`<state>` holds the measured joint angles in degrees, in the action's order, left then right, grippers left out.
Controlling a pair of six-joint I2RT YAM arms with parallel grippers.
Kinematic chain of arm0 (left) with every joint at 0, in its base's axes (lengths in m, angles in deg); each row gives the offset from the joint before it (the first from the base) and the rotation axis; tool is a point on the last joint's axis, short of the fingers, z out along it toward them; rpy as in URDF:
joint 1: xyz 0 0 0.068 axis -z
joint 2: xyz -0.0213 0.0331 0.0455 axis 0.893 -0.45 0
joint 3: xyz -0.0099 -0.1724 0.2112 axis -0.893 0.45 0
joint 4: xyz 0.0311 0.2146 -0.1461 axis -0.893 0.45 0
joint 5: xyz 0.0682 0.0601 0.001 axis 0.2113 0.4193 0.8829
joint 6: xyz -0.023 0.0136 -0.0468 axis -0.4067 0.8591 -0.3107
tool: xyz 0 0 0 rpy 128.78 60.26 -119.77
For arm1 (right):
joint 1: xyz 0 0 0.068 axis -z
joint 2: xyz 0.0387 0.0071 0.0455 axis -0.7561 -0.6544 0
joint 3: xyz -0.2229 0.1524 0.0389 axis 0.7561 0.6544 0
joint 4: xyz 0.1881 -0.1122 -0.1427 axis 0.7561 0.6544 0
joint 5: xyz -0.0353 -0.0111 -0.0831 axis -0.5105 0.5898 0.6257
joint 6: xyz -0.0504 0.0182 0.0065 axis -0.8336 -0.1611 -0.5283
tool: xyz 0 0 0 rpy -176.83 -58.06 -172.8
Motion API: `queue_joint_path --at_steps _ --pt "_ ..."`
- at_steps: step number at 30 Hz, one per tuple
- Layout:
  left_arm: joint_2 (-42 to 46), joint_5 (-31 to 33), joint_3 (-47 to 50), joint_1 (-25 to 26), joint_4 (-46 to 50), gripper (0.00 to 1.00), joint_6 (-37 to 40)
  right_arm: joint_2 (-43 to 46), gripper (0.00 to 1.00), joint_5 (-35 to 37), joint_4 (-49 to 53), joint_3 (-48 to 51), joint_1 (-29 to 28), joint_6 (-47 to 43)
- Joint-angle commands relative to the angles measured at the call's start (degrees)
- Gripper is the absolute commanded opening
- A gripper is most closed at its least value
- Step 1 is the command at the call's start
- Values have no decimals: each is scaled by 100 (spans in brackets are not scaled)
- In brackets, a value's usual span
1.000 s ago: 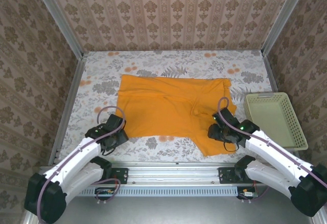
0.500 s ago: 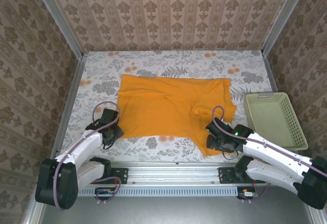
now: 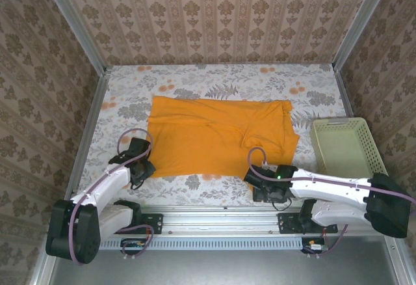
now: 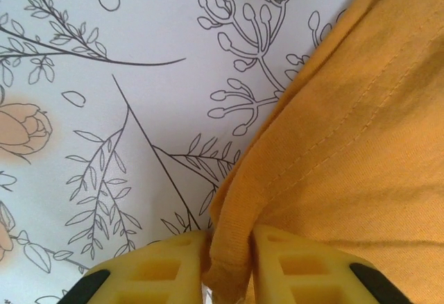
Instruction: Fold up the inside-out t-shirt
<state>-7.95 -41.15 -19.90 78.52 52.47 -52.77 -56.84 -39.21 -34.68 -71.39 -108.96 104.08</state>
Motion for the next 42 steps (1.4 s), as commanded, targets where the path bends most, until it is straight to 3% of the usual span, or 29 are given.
queue_joint_path --at_steps 1,9,14,19,25,29,33,35,37,42 --pt "-273 -628 177 9 -1102 22 141 -187 59 26 -93 -251 -234 157" --pt "-252 -713 164 19 -1131 20 143 -555 58 28 -86 -281 -380 99" --pt "-197 -716 138 24 -1113 18 163 -931 46 44 -299 -331 -371 -15" --pt "-62 -733 122 28 -1095 15 215 -1174 26 152 -177 -491 -372 -143" --pt "241 -698 0 22 -898 11 207 -1097 14 1139 1299 -1236 -298 -599" --pt "281 -689 -103 45 -866 11 207 -992 24 1261 1509 -1453 -160 -936" --pt "181 -640 -141 43 -906 11 246 -875 24 387 435 -1068 119 -1224" --pt "117 -579 -206 11 -834 11 302 -858 35 -48 60 -1009 134 -1234" --pt "55 -566 -270 -15 -788 10 373 -675 41 35 236 -988 62 -985" --pt "-42 -494 -315 -41 -793 8 453 48 45 788 1341 -906 67 -557"
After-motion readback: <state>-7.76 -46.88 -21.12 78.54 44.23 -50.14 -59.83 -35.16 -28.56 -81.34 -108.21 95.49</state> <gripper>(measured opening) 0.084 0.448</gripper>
